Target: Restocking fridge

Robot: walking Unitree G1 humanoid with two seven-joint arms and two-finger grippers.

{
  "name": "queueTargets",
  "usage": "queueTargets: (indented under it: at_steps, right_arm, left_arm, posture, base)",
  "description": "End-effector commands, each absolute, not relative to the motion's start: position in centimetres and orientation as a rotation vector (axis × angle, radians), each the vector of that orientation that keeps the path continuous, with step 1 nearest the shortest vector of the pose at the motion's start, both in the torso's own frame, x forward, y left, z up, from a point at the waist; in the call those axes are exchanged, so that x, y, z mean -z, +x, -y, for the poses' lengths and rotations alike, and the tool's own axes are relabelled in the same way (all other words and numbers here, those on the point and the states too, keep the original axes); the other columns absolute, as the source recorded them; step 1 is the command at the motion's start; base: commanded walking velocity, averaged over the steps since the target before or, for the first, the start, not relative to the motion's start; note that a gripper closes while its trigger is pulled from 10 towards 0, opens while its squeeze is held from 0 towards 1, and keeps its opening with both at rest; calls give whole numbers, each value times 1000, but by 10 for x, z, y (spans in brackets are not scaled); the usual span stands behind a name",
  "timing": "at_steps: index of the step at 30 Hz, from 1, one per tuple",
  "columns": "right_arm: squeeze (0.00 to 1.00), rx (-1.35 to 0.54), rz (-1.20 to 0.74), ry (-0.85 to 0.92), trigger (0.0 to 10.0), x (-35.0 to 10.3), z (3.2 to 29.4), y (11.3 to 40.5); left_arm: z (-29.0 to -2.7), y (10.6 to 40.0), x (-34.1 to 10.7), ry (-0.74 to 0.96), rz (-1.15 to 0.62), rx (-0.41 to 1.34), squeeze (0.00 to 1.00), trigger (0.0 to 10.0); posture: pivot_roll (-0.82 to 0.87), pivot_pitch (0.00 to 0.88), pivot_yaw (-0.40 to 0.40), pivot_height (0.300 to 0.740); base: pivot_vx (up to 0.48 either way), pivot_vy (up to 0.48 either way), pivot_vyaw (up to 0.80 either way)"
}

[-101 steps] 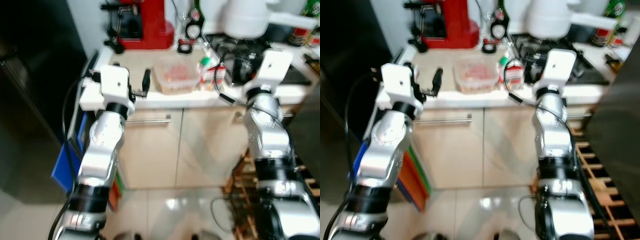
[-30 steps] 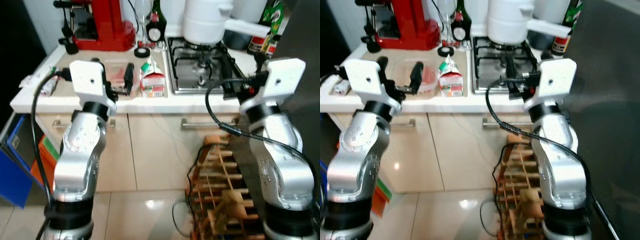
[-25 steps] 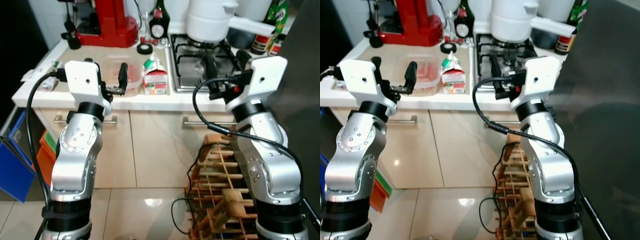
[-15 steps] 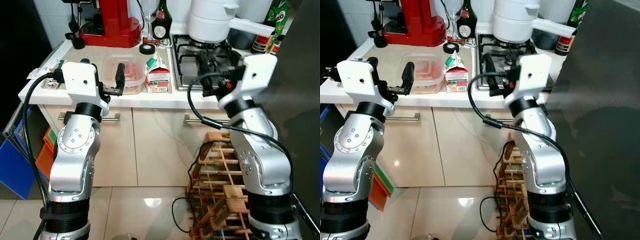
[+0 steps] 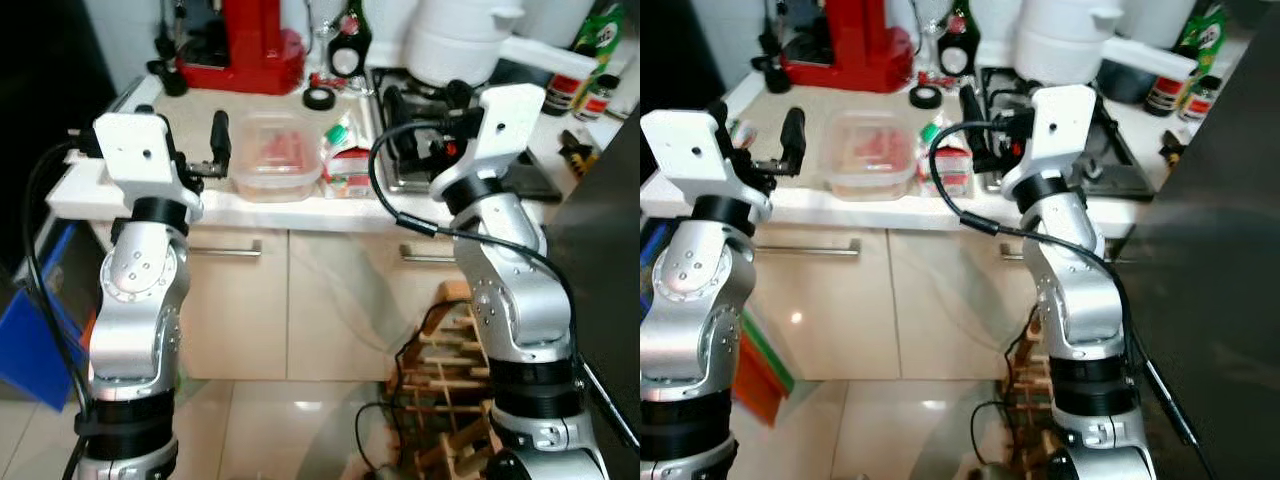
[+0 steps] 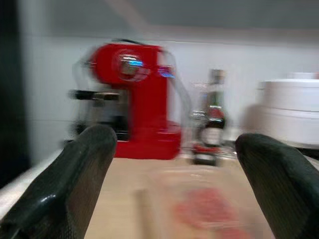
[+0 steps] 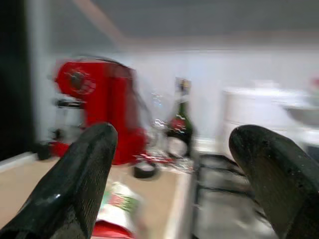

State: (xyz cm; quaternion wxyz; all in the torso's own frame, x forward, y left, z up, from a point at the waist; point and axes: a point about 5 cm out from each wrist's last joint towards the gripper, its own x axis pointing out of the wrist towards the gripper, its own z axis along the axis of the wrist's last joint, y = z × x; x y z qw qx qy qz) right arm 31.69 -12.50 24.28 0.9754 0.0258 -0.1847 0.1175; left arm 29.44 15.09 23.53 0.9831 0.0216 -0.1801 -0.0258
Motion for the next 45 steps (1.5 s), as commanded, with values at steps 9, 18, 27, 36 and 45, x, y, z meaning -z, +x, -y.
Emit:
queueTargets:
  at_steps: [9, 18, 27, 36, 45]
  right_arm:
    - [0, -171, 396, 17, 10000, -258, 129, 336]
    - [0, -65, 324, -4, 10000, -272, 150, 378]
    - [0, -247, 271, 144, 10000, -301, 112, 394]
    - [0, -254, 166, 167, 10000, -286, 105, 402]
    - [0, -217, 58, 111, 10000, -273, 111, 408]
  left_arm:
    - [-160, 306, -246, 118, 374, 29, 0, 10000]
    - [-168, 301, -254, 167, 368, 33, 0, 10000]
    - [-184, 282, -261, 224, 355, -6, 0, 10000]
    - [-190, 279, -262, 223, 330, -22, 0, 10000]
    - [-190, 281, -263, 211, 305, -18, 0, 10000]
  posture:
    - [16, 0, -19, 726]
    - [94, 0, -2, 726]
    - [222, 50, -12, 726]
    - [222, 67, -8, 726]
    - [204, 61, -2, 726]
  base:
    - [213, 0, 0]
    - [0, 0, 0]
    - [0, 0, 0]
    - [0, 0, 0]
    - [0, 0, 0]
